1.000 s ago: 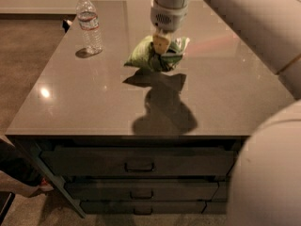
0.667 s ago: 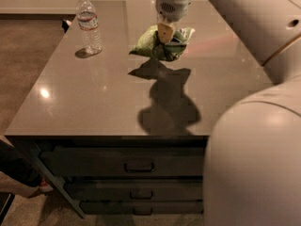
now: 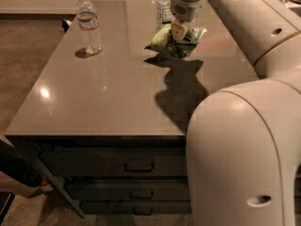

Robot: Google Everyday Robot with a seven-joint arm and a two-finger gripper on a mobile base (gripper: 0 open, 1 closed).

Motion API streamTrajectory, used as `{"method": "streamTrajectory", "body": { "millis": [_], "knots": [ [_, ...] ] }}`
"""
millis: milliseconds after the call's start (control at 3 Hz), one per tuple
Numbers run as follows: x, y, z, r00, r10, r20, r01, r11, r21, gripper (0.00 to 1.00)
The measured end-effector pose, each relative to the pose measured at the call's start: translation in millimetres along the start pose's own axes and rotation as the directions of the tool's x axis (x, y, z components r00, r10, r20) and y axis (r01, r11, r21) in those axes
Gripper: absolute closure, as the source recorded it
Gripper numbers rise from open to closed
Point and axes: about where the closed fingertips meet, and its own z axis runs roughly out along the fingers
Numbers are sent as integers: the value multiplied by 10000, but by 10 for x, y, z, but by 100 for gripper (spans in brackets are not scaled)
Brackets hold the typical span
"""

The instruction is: Move green jalapeno chip bag near blue plastic bottle

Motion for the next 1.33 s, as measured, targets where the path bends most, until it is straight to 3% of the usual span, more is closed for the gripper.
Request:
{"method": "streamTrajectory", "body": {
  "millis": [333, 1000, 1333],
  "knots": [
    [117, -207, 217, 9987, 509, 38, -509, 9987, 77, 51],
    [90, -252, 360, 9984, 567, 84, -568, 9984, 83, 5],
    [81, -251, 382, 9984, 557, 91, -558, 9984, 81, 0]
  ]
}}
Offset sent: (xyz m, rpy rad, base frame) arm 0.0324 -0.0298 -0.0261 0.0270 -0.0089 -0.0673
